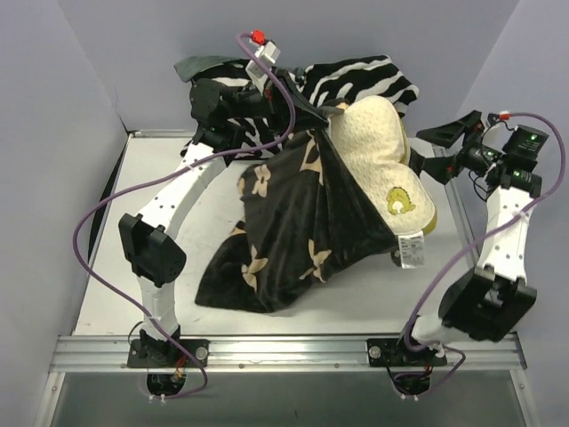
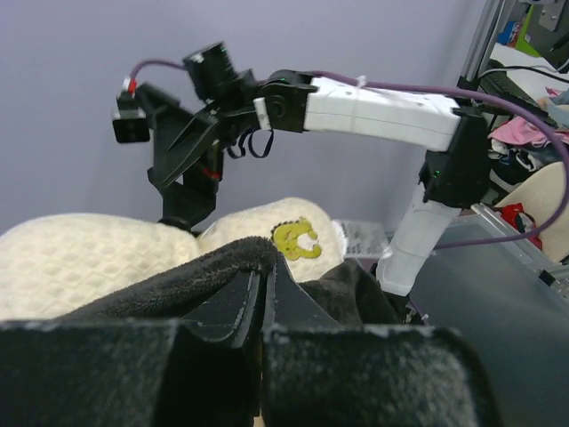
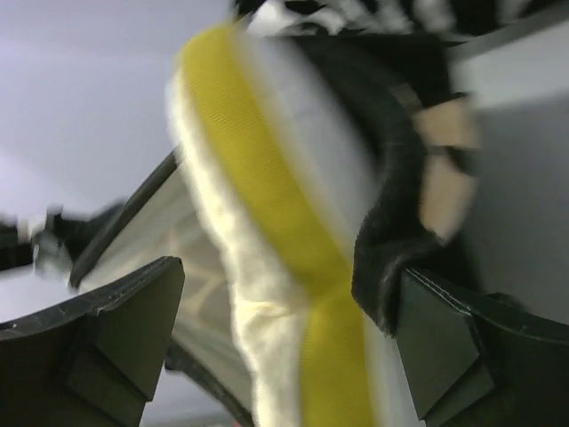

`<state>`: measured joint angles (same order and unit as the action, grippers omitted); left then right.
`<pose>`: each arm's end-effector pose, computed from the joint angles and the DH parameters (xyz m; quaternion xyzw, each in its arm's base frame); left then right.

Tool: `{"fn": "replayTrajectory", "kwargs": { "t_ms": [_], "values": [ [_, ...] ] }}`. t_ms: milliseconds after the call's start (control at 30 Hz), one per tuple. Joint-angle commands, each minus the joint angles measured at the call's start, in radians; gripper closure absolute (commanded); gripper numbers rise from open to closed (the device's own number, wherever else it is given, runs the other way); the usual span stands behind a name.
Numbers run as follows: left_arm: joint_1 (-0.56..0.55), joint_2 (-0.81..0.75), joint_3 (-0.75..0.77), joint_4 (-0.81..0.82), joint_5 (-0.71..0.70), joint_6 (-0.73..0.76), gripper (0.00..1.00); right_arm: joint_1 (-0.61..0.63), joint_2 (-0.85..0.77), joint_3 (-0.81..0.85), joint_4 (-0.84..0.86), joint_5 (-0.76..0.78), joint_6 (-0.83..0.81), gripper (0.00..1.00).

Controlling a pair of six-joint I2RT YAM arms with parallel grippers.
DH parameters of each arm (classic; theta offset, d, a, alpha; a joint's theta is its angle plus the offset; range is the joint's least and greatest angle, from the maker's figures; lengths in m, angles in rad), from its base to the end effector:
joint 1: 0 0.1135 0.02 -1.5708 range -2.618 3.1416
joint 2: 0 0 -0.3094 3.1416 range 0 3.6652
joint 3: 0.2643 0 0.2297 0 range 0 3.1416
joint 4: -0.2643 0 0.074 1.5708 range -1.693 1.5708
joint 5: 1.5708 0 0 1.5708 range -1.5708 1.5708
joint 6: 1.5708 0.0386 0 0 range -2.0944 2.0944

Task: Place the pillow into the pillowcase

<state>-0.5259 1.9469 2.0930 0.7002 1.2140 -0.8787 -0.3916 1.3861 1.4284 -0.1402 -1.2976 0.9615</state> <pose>0.3297 -0.2332 0.5584 0.4740 0.3802 -0.6505 0.4557 0.2602 -0.0672 0.4787 0.0532 0.7144 0.5800 0.3878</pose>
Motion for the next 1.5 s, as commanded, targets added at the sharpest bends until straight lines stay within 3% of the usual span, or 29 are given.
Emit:
{"fn": "replayTrajectory", "kwargs": {
  "t_ms": [0, 100, 267, 433, 567, 667, 700, 733, 867, 900, 933, 967, 1033, 1100, 1167, 1267, 1367, 1433, 1467],
  "values": [
    [0.027, -0.046, 0.114, 0.157, -0.054, -0.006, 1.0, -0.082, 0.106, 0.006, -0.323, 0.05, -0.246, 0.0],
    [0.047, -0.037, 0.13, 0.171, -0.053, -0.003, 1.0, -0.063, 0.133, -0.071, -0.325, 0.011, -0.264, 0.0],
    [0.069, -0.006, 0.202, 0.154, -0.059, 0.004, 1.0, 0.014, 0.105, -0.343, -0.296, 0.006, -0.28, 0.0],
    [0.072, 0.038, 0.292, 0.113, -0.059, 0.015, 1.0, 0.135, 0.132, -0.437, -0.17, -0.012, -0.242, 0.0],
    [0.07, 0.064, 0.352, 0.068, -0.068, 0.03, 1.0, 0.255, 0.181, -0.528, 0.242, -0.058, 0.116, 0.0],
    [0.069, 0.076, 0.377, 0.047, -0.076, 0.044, 1.0, 0.355, 0.232, -0.664, 0.917, -0.053, 0.732, 0.0],
    [0.069, 0.075, 0.377, 0.041, -0.077, 0.047, 1.0, 0.375, 0.238, -0.658, 1.029, -0.04, 0.796, 0.0],
    [0.069, 0.073, 0.365, 0.039, -0.076, 0.052, 1.0, 0.378, 0.237, -0.598, 1.001, -0.049, 0.78, 0.0],
    [0.07, 0.027, 0.239, 0.041, -0.073, 0.064, 1.0, 0.34, 0.217, -0.531, 1.105, -0.043, 0.842, 0.3],
    [0.072, 0.003, 0.208, 0.044, -0.064, 0.064, 1.0, 0.315, 0.212, -0.523, 1.161, -0.036, 0.861, 0.49],
    [0.072, -0.009, 0.173, 0.045, -0.056, 0.064, 1.0, 0.263, 0.206, -0.51, 1.157, -0.029, 0.859, 0.7],
    [0.073, -0.025, 0.085, 0.048, -0.048, 0.067, 1.0, 0.229, 0.194, -0.463, 1.133, -0.026, 0.82, 1.0],
    [0.084, -0.072, -0.014, 0.048, -0.041, 0.079, 1.0, 0.168, 0.186, -0.401, 1.079, -0.026, 0.806, 1.0],
    [0.093, -0.106, -0.144, 0.027, -0.041, 0.095, 0.94, 0.102, 0.169, -0.271, 1.056, -0.028, 0.784, 1.0],
    [0.096, -0.115, -0.198, 0.006, -0.045, 0.104, 0.84, 0.077, 0.134, -0.166, 1.01, -0.013, 0.766, 1.0],
    [0.08, -0.094, -0.203, 0.002, -0.031, 0.107, 0.8, 0.077, 0.108, 0.048, 0.897, -0.008, 0.705, 1.0],
    [0.073, -0.031, -0.113, 0.001, -0.039, 0.103, 0.65, 0.066, 0.1, 0.289, 0.73, -0.008, 0.587, 1.0],
    [0.079, 0.012, -0.062, -0.008, -0.041, 0.107, 0.42, 0.027, 0.103, 0.459, 0.608, 0.007, 0.504, 1.0],
    [0.084, 0.023, -0.056, -0.019, -0.044, 0.11, 0.37, 0.011, 0.106, 0.51, 0.566, 0.012, 0.479, 1.0]
  ]
}}
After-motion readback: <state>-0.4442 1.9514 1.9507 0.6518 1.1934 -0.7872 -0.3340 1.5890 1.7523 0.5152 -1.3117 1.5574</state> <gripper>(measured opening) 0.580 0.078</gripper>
